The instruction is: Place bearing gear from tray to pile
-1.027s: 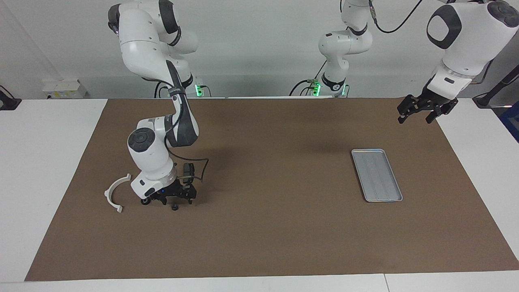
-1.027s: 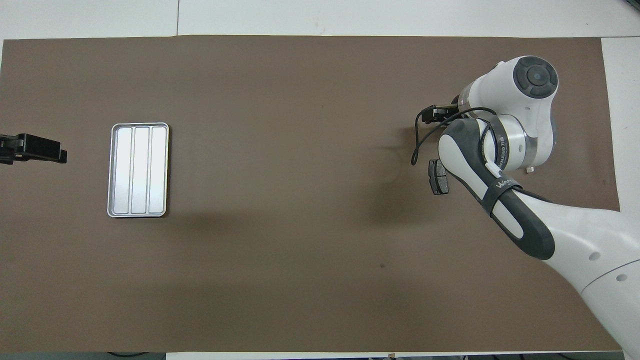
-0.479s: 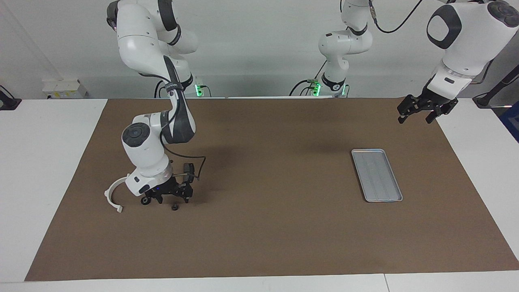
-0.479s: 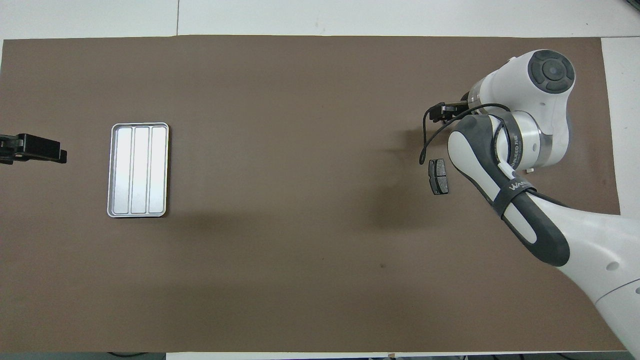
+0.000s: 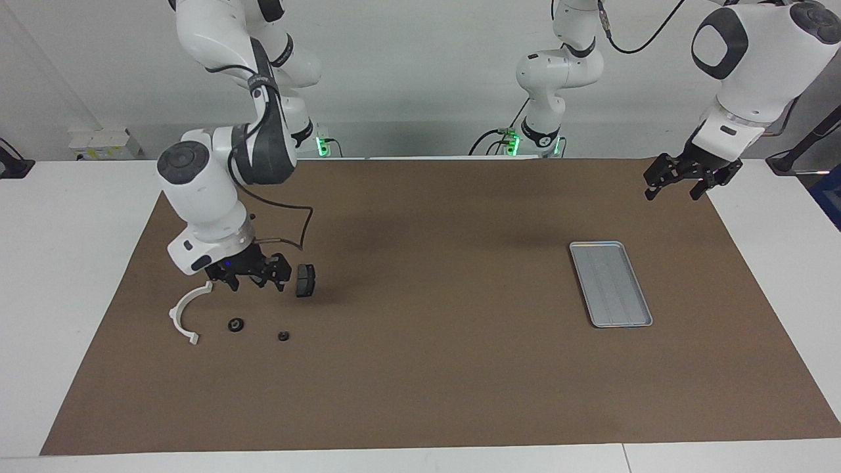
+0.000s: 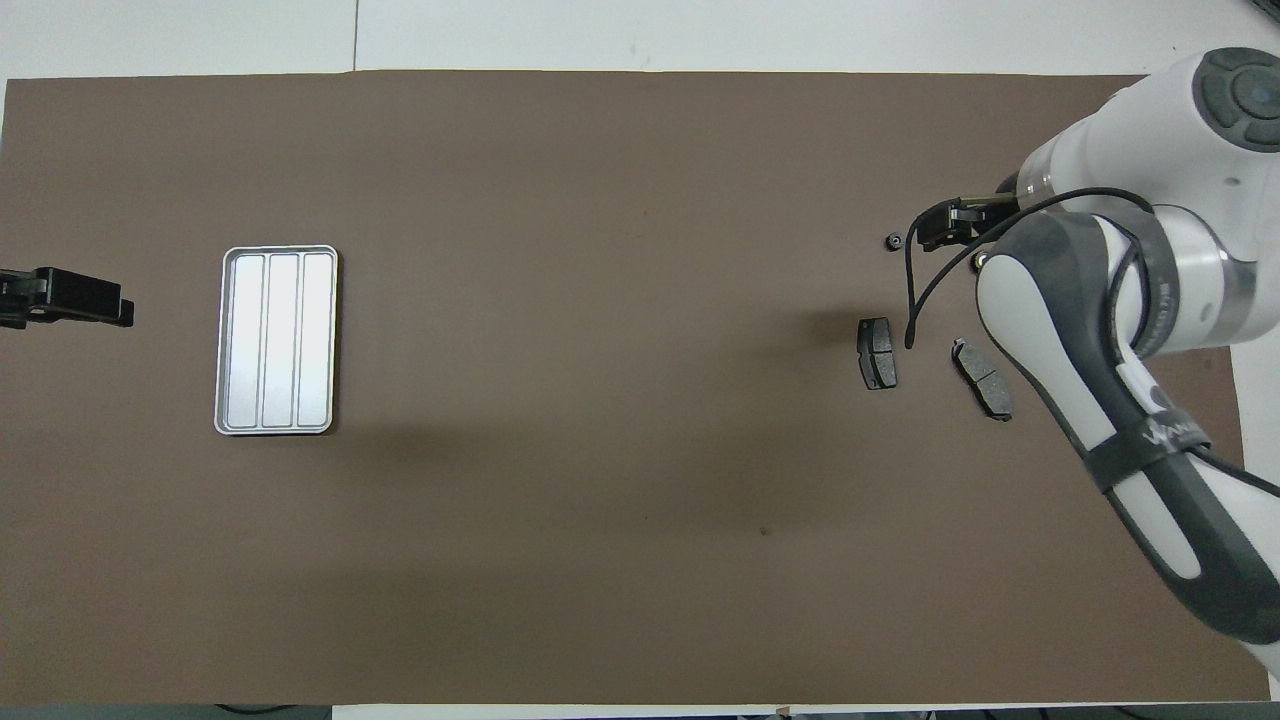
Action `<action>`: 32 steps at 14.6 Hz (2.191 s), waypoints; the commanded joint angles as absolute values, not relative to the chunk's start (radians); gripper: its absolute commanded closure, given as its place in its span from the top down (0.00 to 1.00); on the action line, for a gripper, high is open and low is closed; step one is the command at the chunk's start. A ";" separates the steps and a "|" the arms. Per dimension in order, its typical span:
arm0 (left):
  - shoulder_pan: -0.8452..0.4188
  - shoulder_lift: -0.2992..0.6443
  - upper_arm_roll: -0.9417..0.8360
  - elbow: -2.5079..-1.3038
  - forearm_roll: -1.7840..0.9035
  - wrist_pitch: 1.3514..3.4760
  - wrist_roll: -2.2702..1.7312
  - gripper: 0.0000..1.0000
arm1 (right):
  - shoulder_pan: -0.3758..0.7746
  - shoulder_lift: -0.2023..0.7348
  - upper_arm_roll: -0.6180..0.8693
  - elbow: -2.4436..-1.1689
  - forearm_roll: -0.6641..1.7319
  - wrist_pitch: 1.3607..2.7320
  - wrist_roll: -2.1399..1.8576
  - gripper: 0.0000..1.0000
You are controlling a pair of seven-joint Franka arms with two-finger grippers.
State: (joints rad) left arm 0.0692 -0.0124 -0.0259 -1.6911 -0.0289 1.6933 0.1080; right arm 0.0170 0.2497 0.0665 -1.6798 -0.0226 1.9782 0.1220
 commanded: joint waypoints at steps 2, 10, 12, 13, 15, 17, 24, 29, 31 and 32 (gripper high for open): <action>0.060 -0.014 -0.017 -1.687 -0.032 1.697 0.112 1.00 | 0.008 0.050 0.074 -1.709 -0.009 1.806 0.055 1.00; 0.058 -0.014 -0.017 -1.687 -0.032 1.698 0.112 1.00 | 0.012 -0.137 0.069 -1.691 0.040 1.522 0.057 1.00; 0.058 -0.014 -0.017 -1.687 -0.032 1.698 0.112 1.00 | 0.023 -0.137 0.066 -1.692 0.040 1.510 0.060 1.00; 0.058 -0.014 -0.017 -1.687 -0.032 1.698 0.112 1.00 | 0.025 -0.137 0.066 -1.692 0.038 1.499 0.060 1.00; 0.060 -0.014 -0.017 -1.687 -0.032 1.698 0.112 1.00 | 0.012 -0.137 0.066 -1.697 0.038 1.509 0.057 1.00; 0.058 -0.014 -0.017 -1.687 -0.032 1.698 0.112 1.00 | 0.017 -0.124 0.064 -1.694 0.038 1.520 0.060 1.00; 0.058 -0.014 -0.017 -1.687 -0.032 1.697 0.112 1.00 | -0.006 -0.044 0.051 -1.674 0.037 1.552 0.055 1.00; 0.058 -0.014 -0.017 -1.687 -0.032 1.698 0.112 1.00 | -0.003 -0.067 0.055 -1.680 0.037 1.560 0.057 1.00; 0.058 -0.014 -0.017 -1.687 -0.032 1.698 0.112 1.00 | 0.003 -0.067 0.055 -1.680 0.037 1.560 0.063 1.00; 0.058 -0.014 -0.017 -1.687 -0.032 1.697 0.112 1.00 | 0.006 -0.067 0.055 -1.680 0.026 1.562 0.063 1.00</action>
State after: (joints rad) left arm 0.0692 -0.0124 -0.0259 -1.6911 -0.0289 1.6933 0.1080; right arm 0.0114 -0.0594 0.0497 -1.6744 0.0204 1.5509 0.0838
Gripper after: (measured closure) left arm 0.000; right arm 0.000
